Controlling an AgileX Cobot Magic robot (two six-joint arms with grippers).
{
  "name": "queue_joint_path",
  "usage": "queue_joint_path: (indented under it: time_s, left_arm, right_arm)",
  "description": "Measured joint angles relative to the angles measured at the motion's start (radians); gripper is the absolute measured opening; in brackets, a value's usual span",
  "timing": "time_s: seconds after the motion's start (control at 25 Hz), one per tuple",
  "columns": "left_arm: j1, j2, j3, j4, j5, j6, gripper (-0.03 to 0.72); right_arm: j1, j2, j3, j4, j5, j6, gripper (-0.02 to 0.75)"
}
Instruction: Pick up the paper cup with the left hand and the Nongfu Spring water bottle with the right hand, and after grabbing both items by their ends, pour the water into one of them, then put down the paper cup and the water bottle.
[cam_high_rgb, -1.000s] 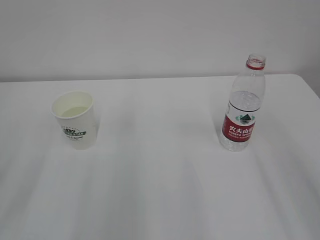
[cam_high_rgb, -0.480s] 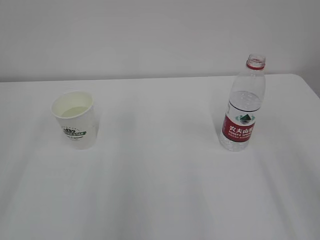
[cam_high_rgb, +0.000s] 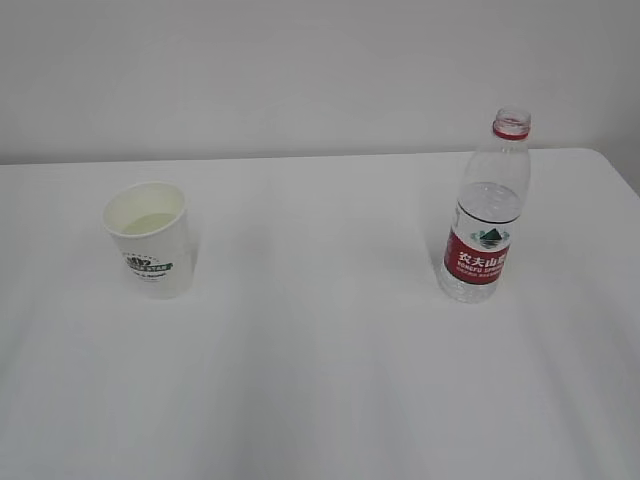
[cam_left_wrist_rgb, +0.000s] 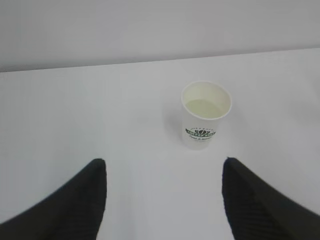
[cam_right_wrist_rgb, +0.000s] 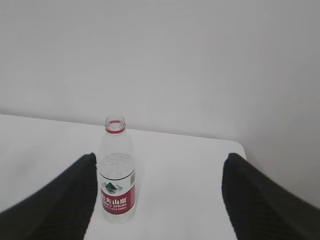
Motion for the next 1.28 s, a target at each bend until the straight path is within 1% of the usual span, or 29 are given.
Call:
queue_joint_path:
  time_s: [0.16,0.36,0.6,0.84,1.16,1.28]
  left_arm:
    - [0.000,-0.066,-0.003,-0.036,0.003,0.002,0.513]
    - [0.000,-0.162,-0.005,-0.045,0.040,0.012,0.512]
    - [0.000,-0.223,-0.008,-0.047,0.151,0.034,0.512]
    - [0.000,-0.270,-0.010,-0.068,0.208,0.043,0.498]
    - [0.000,-0.312,-0.010,-0.144,0.287,0.047,0.494]
    - [0.000,-0.341,-0.010,-0.144,0.301,0.047,0.493]
  right_arm:
    - [0.000,-0.052,-0.004,0.016,0.073,0.000,0.590]
    - [0.000,-0.126,-0.004,0.022,0.149,0.000,0.590]
    - [0.000,-0.186,-0.006,0.029,0.226,0.000,0.590]
    - [0.000,-0.198,-0.029,0.060,0.328,0.000,0.590]
    - [0.001,-0.199,-0.072,0.067,0.456,0.000,0.590]
    - [0.001,-0.221,-0.074,0.069,0.493,0.000,0.590]
